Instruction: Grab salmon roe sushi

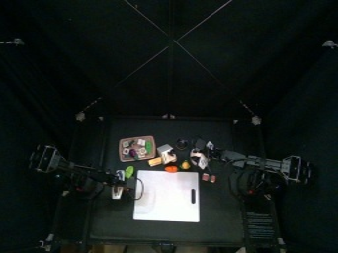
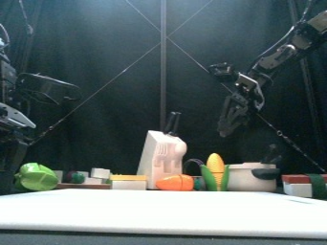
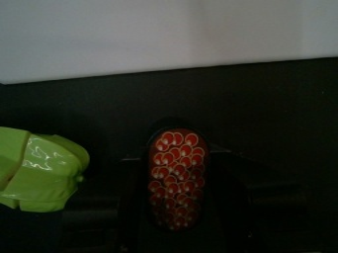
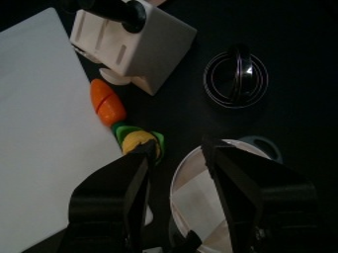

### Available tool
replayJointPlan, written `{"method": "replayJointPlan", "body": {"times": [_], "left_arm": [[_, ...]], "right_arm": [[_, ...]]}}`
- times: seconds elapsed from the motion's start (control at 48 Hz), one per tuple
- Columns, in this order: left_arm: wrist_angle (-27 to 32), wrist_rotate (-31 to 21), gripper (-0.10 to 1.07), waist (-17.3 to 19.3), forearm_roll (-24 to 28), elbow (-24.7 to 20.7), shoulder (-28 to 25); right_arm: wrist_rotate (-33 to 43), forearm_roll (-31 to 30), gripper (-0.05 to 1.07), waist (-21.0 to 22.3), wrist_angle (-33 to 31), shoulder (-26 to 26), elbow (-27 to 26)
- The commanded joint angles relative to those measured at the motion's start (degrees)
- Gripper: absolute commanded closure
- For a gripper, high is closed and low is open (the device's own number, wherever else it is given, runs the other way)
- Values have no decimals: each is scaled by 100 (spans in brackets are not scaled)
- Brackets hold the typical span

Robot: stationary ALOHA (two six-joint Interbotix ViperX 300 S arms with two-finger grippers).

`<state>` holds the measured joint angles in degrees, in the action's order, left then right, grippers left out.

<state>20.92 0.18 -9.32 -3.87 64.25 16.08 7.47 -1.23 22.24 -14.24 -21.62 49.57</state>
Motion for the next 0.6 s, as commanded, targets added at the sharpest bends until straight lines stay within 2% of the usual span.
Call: {"method": "replayJointPlan", "body": {"times": [0.0, 0.146, 0.312, 0.583], "left_arm": [[35, 18, 38, -18, -18, -246, 88], [308, 9, 39, -18, 9, -571, 211], [272, 26, 39, -18, 44, -923, 202], [255, 18, 39, -18, 255, -949, 176]], "right_arm": [[9, 18, 23, -26, 35, -53, -62], [9, 18, 23, -70, 26, -53, -62], [9, 9, 23, -105, 26, -53, -53], [9, -18, 23, -105, 26, -53, -44]]}}
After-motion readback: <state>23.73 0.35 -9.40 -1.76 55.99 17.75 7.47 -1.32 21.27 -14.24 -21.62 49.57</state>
